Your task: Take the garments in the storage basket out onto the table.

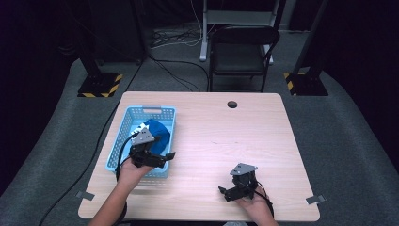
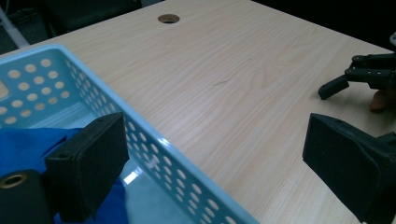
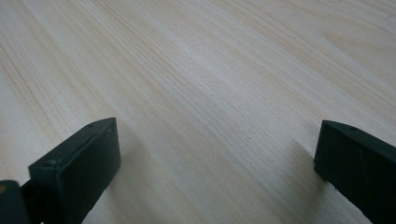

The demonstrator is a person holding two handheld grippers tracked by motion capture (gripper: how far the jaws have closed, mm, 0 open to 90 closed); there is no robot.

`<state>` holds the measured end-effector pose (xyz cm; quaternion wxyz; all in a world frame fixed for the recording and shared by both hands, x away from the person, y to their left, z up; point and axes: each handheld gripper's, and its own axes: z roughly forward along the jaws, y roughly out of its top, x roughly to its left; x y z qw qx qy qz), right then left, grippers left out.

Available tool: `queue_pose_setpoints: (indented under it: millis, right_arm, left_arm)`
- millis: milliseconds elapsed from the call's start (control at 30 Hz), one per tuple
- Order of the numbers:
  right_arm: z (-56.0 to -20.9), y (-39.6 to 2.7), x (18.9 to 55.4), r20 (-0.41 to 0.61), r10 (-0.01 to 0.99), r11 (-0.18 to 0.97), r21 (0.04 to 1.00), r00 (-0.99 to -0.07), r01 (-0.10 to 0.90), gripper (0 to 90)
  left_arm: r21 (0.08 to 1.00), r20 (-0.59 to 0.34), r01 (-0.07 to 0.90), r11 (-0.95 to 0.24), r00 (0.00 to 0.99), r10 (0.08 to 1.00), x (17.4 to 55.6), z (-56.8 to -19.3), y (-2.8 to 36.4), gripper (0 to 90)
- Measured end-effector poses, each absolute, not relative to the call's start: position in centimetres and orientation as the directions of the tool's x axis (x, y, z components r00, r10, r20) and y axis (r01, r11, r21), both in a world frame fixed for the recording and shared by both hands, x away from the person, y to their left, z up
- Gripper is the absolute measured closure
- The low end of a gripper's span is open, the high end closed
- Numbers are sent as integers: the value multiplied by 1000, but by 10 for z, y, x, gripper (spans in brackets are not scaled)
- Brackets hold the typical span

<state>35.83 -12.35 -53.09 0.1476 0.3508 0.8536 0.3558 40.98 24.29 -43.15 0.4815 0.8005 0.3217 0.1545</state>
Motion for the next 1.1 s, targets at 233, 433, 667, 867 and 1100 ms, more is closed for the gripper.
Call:
queue_pose_setpoints:
  millis: [233,433,667,867,1100]
  right_arm:
    - [-531,-123,358,-2,704,501,711,-710,494,0]
    - [-531,-123,358,-2,704,501,711,-710,494,0]
    - [-531,-123,358,-2,704,501,711,-710,494,0]
    - [-531,-123,358,-2,704,501,711,-710,494,0]
    - [-531,-123,358,-2,704,501,711,-710,494,0]
  left_arm:
    - [873,-87,390,-294,717,692,414,-432,255,62]
    - [872,-89,396,-287,705,704,416,-433,262,63]
    - [874,-100,409,-265,683,723,419,-434,270,64]
    - [873,-108,417,-254,671,734,421,-435,276,65]
    - [869,-107,425,-253,662,742,423,-436,278,66]
